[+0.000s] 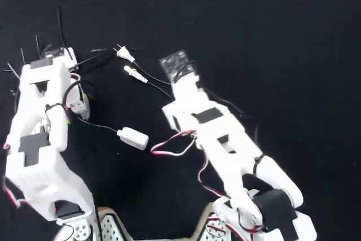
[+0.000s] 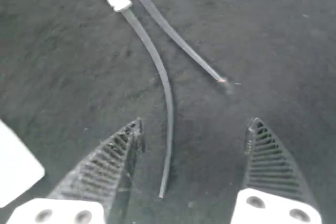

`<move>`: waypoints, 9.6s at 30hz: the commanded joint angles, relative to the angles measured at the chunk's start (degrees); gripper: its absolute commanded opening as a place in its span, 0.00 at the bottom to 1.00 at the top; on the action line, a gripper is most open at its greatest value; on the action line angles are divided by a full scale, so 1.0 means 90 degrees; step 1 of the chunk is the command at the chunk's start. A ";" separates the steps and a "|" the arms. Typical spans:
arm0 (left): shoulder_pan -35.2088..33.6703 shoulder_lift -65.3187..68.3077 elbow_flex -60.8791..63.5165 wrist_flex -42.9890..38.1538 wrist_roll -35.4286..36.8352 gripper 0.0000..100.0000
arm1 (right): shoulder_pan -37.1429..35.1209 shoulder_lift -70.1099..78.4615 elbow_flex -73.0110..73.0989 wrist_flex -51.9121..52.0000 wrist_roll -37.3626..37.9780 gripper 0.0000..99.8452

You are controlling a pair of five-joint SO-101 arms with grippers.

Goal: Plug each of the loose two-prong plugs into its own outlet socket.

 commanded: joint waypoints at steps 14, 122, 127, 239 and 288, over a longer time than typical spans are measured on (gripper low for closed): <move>-0.0103 -0.1270 0.0659 -0.0527 -0.0313 0.24 | -0.1407 -0.0357 0.0063 0.0166 0.0508 0.30; -0.1324 -0.3487 0.4352 -0.2755 0.0713 0.24 | -0.1162 0.4860 -0.5455 -0.0879 0.0176 0.30; -0.1324 -0.3487 0.4352 -0.2755 0.0713 0.24 | -0.0977 0.5543 -0.6051 -0.0869 0.0186 0.30; 0.0435 -0.3487 0.2574 -0.2520 0.1495 0.24 | -0.0410 -0.3179 0.0464 0.0381 0.0264 0.01; 0.2408 -1.2620 0.6745 -0.2344 0.0625 0.24 | -0.1680 -0.3473 0.3053 -0.3253 0.0234 0.01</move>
